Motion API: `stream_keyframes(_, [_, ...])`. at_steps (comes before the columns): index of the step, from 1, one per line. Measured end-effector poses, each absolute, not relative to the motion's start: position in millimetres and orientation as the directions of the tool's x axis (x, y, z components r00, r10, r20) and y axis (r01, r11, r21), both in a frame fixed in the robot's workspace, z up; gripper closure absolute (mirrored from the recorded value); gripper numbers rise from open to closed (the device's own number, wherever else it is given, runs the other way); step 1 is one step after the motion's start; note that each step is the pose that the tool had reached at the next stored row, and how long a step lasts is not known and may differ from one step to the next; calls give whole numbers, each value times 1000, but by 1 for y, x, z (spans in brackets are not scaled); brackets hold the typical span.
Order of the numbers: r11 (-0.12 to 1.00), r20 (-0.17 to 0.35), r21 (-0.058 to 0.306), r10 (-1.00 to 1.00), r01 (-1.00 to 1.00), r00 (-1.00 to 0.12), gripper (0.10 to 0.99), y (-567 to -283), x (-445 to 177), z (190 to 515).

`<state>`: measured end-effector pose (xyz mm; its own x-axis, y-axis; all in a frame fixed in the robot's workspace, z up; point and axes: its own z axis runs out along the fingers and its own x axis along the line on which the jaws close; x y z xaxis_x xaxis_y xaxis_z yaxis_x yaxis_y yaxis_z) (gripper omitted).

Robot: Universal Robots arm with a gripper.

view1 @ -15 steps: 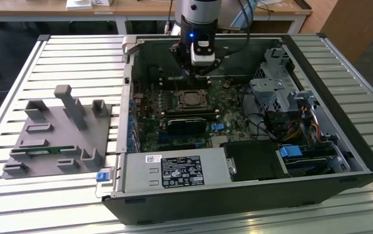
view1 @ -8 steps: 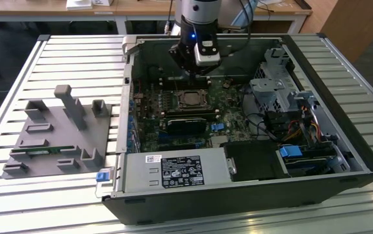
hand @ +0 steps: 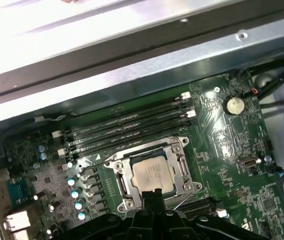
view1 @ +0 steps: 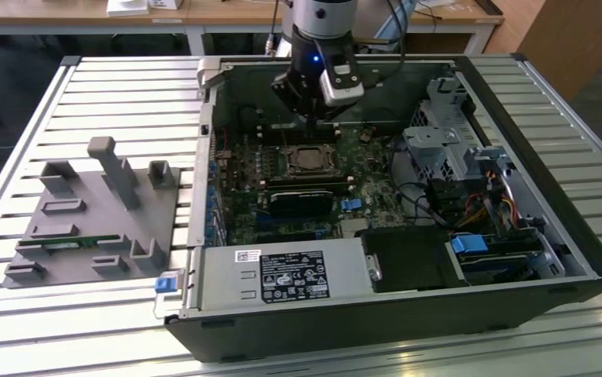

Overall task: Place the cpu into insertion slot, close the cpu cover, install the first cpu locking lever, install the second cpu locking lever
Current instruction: 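Install the first cpu locking lever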

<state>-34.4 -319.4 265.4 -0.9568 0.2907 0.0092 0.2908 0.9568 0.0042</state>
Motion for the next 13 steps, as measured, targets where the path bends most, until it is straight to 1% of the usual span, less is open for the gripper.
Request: stream_keyframes(13, [997,9,4,78,78,-997,980,-319,-34,265])
